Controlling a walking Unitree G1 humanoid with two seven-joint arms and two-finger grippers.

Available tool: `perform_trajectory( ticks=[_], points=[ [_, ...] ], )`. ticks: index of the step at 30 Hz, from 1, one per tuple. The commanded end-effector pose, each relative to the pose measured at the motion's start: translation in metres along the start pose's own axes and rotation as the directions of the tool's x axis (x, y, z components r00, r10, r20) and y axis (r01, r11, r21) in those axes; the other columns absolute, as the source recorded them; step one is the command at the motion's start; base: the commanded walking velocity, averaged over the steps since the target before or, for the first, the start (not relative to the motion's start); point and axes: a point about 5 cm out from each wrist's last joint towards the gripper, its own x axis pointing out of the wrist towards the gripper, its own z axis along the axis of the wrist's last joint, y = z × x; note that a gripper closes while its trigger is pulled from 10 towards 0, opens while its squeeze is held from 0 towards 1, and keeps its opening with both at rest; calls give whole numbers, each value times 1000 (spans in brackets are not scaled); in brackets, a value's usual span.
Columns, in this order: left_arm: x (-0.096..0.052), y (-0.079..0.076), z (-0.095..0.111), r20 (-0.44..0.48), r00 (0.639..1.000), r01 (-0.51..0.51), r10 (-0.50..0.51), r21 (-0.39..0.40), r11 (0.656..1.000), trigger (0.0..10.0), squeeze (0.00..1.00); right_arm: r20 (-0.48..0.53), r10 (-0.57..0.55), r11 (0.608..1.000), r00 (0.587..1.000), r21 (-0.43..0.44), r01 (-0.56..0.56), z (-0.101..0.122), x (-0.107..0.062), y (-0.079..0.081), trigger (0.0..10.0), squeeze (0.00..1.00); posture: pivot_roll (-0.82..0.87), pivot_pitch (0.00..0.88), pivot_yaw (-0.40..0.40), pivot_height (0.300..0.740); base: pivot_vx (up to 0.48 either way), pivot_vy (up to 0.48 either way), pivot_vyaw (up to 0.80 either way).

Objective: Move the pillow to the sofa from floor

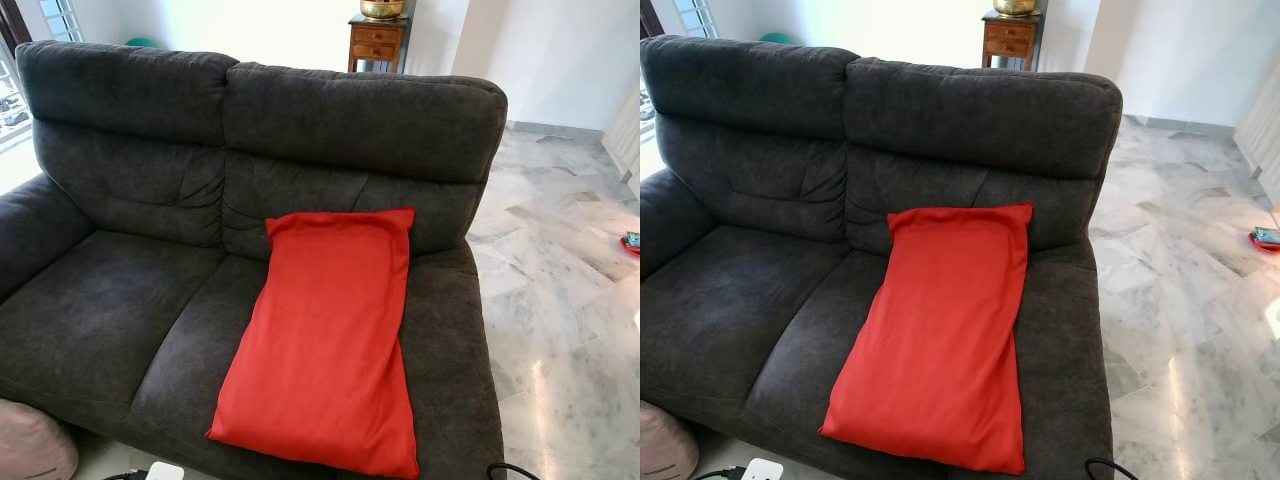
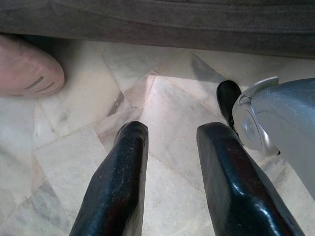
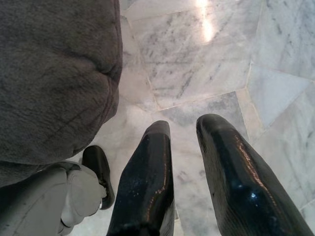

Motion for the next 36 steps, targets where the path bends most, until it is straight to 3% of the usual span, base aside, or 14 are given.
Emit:
perform_trajectory(
  ticks=[1, 22, 36],
  points=[
    [-1, 4, -3, -5, 1000, -2, 2, 1, 1000, 10000, 0, -3, 3, 1000, 1000, 7, -3, 0, 0, 1, 10000, 0, -48, 16, -10, 740, 0, 0, 0],
    [-2, -6, -8, -18, 1000, 16, -16, 6, 1000, 10000, 0, -6, 28, 999, 1000, -38, -29, -1, 0, 6, 10000, 0, -53, 0, -11, 740, 0, 0, 0],
    [-2, -3, -10, -26, 1000, 14, -14, 1, 1000, 10000, 0, -3, 38, 999, 999, -35, -38, 0, 0, 9, 10000, 0, -53, 16, -12, 740, -276, 0, 0]
  ],
)
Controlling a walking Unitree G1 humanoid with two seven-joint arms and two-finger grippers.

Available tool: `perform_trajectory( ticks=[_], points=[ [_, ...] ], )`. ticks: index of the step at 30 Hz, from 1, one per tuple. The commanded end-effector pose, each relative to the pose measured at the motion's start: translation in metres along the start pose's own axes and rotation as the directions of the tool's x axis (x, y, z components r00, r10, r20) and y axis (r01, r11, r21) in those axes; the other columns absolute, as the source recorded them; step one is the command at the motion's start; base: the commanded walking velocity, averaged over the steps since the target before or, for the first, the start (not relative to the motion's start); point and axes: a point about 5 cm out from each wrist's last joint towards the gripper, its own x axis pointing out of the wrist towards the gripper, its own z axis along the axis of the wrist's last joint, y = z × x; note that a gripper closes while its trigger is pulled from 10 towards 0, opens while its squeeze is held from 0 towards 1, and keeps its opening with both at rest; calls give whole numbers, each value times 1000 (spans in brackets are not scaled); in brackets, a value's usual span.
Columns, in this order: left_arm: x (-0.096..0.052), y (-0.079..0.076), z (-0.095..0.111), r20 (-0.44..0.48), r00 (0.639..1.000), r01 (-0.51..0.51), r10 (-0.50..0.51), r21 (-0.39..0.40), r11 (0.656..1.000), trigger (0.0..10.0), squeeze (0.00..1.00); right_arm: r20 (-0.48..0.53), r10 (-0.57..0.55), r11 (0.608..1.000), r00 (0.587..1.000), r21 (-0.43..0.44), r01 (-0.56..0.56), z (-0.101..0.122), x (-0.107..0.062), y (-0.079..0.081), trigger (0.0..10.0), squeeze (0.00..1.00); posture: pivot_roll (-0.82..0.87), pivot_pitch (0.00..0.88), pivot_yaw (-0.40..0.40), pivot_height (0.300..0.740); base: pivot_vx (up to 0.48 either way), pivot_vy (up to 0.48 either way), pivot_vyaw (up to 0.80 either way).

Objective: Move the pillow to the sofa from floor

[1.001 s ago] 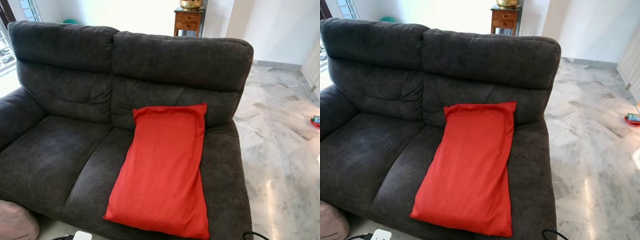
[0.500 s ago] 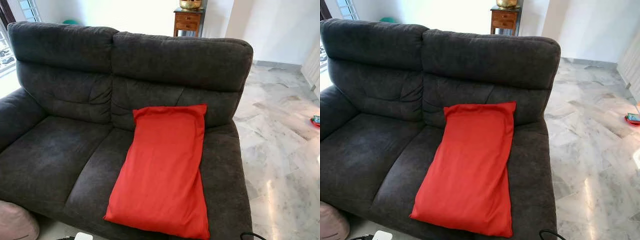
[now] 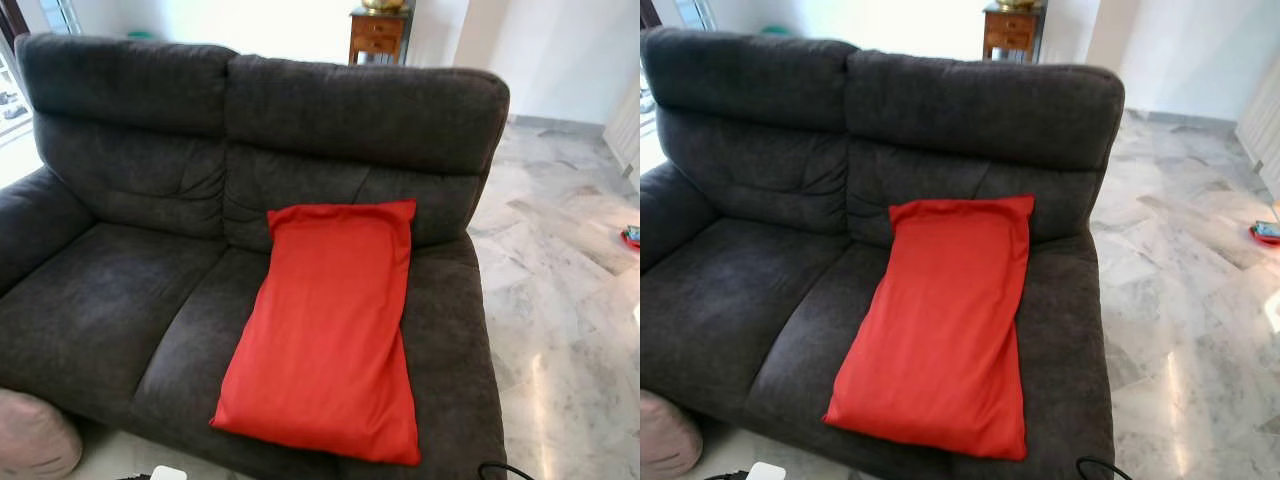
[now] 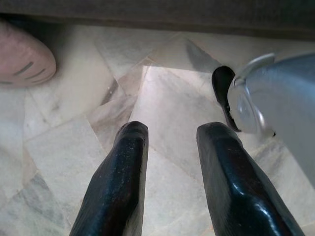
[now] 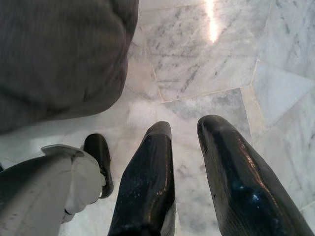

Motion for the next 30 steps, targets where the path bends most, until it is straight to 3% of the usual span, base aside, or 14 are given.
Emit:
perform_trajectory(
  ticks=[1, 5, 26, 30],
  points=[
    [-1, 2, -5, -21, 1000, -1, 1, 2, 1000, 10000, 0, -5, 13, 1000, 1000, 0, -13, -1, 0, 3, 10000, 0, -53, 19, -12, 740, -315, 0, 0],
    [-1, 3, -5, -20, 1000, -2, 2, 0, 1000, 10000, 0, -6, 16, 1000, 1000, 2, -16, -1, 0, 4, 10000, 0, -51, 22, -15, 740, -312, 0, 0],
    [1, -1, 4, 7, 1000, 3, -3, 1, 1000, 10000, 0, -3, 57, 998, 998, 8, -57, 2, 0, 11, 10000, 0, -51, 39, -23, 740, 0, 0, 0],
    [1, -2, 5, 11, 1000, 14, -14, 28, 1000, 10000, 0, -9, 81, 996, 997, -24, -81, 1, 0, 14, 10000, 0, -49, 45, -23, 740, 0, 0, 0]
  ],
)
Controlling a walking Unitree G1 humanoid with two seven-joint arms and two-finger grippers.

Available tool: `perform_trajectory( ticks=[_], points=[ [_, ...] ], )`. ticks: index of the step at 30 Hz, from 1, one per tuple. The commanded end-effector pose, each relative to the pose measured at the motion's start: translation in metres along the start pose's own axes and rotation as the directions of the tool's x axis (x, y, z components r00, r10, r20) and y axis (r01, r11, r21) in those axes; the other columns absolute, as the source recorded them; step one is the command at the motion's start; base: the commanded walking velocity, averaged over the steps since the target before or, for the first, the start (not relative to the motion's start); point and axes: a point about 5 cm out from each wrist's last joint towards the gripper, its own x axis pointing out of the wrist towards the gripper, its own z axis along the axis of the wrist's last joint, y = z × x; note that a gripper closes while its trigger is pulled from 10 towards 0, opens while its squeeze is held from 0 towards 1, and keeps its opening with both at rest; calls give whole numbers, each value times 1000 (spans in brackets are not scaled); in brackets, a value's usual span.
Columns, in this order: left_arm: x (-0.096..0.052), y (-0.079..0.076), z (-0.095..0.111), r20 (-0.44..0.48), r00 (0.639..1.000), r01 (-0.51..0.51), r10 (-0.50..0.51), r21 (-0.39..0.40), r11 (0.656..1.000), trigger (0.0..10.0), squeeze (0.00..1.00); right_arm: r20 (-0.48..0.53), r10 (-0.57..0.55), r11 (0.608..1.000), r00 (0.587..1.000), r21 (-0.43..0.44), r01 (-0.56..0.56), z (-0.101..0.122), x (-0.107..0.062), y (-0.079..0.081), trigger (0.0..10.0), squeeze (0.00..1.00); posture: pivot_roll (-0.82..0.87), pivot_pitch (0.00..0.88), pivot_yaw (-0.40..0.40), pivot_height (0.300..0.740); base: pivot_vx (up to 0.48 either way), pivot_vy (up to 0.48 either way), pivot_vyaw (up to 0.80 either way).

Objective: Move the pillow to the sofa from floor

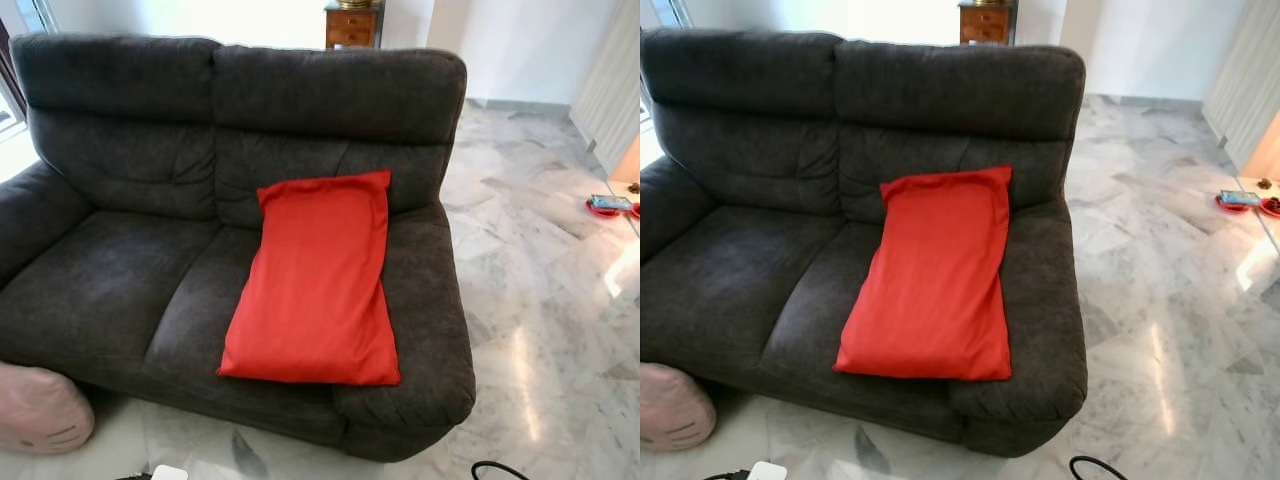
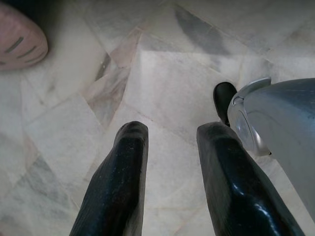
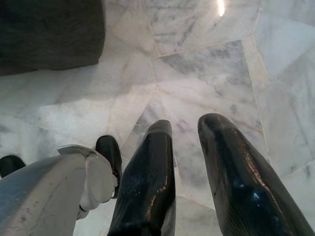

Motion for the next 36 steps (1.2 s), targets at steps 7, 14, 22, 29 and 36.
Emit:
perform_trajectory(
  ticks=[7, 14, 22, 29, 36],
  points=[
    [4, 3, 18, 44, 999, 7, -9, 58, 998, 10000, 0, -44, 56, 996, 997, -71, -59, -4, 0, 8, 10000, 0, -54, 58, -15, 740, 0, 0, 0],
    [6, 1, 29, 75, 997, 24, -30, 82, 996, 10000, 0, -58, 52, 997, 997, -60, -56, -4, 0, 10, 10000, 0, -62, 63, 0, 740, 0, 0, 0],
    [6, -1, 29, 73, 997, 25, -30, 68, 997, 10000, 0, -68, 54, 997, 996, -58, -58, -6, 0, 6, 10000, 0, -52, 58, -4, 740, 0, 0, 0],
    [5, -4, 23, 60, 998, 22, -25, 48, 999, 10000, 0, -67, 42, 998, 997, -53, -46, -4, 0, -3, 10000, 0, -51, 50, -9, 740, 0, 0, 0],
    [4, -8, 23, 71, 997, 28, -31, 39, 999, 10000, 0, -65, 41, 998, 997, -48, -44, -3, 0, -6, 10000, 0, -52, 36, -11, 740, 0, 0, 0]
  ],
)
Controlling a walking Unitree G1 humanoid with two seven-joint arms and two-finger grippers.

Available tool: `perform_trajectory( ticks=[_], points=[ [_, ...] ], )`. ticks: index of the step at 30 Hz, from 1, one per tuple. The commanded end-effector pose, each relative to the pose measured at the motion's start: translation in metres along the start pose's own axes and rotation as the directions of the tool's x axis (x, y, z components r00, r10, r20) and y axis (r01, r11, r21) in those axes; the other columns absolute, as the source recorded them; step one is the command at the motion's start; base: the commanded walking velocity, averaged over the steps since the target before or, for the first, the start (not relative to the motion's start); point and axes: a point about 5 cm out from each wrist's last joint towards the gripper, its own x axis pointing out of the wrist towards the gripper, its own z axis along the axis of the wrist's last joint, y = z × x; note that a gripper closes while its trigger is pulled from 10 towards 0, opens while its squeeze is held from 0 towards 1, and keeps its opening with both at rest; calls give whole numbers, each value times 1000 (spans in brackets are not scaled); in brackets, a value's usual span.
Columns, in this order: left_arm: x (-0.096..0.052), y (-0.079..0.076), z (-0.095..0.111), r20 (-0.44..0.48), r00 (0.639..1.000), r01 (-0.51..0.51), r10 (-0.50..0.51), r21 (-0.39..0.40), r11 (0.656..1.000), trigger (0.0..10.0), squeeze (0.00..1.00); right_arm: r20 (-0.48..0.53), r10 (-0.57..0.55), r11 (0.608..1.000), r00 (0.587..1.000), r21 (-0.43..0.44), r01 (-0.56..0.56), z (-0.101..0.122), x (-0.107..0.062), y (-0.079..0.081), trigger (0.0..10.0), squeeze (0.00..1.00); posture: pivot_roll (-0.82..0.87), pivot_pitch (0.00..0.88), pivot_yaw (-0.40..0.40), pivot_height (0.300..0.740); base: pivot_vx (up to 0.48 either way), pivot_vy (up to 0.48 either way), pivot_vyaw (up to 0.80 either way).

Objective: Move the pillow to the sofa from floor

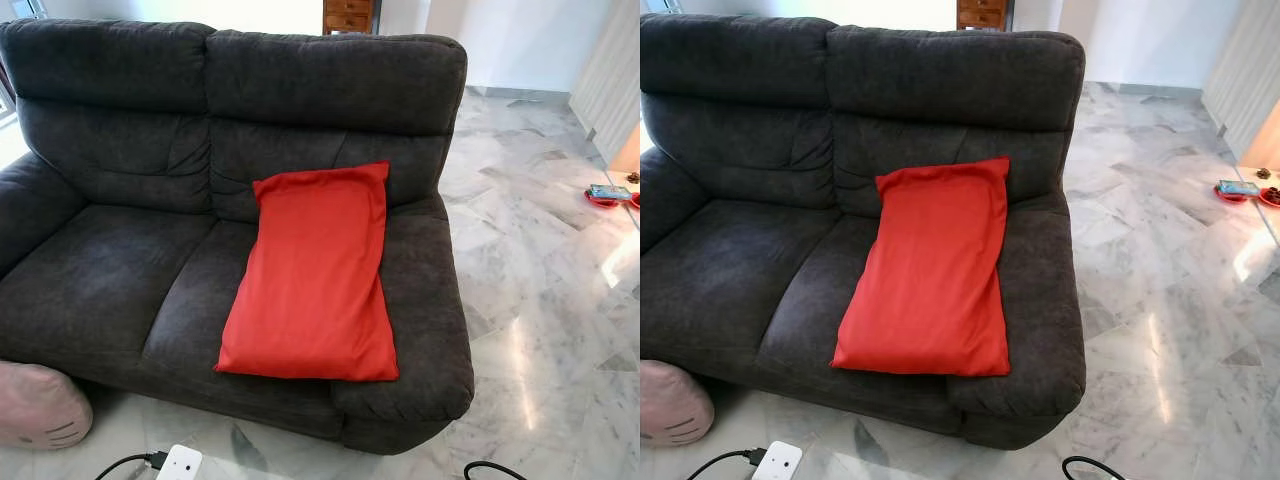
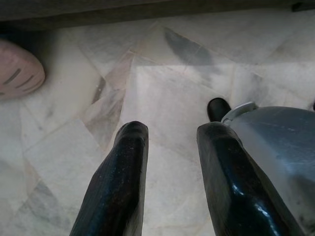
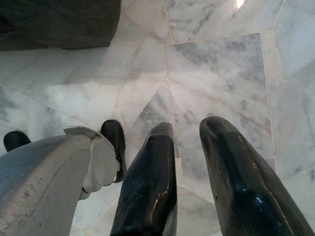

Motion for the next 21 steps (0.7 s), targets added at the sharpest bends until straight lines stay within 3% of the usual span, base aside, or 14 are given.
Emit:
perform_trajectory(
  ticks=[1, 6, 21],
  points=[
    [-1, 1, -3, -2, 1000, -7, 7, -2, 1000, 10000, 0, -17, -6, 1000, 1000, 11, 7, -3, -1, -4, 10000, 0, -52, 36, -11, 740, 0, 0, 0],
    [-1, 0, -3, -5, 1000, -5, 5, -3, 1000, 10000, 0, -16, -1, 1000, 1000, 13, 1, -4, -1, -2, 10000, 0, -49, 27, -7, 740, 0, 0, 0],
    [-2, 5, -8, -22, 1000, -9, 9, 3, 1000, 10000, 0, -12, 14, 1000, 1000, 19, -13, -2, 1, 10, 10000, 0, -54, 17, 0, 740, 0, 414, 0]
  ],
)
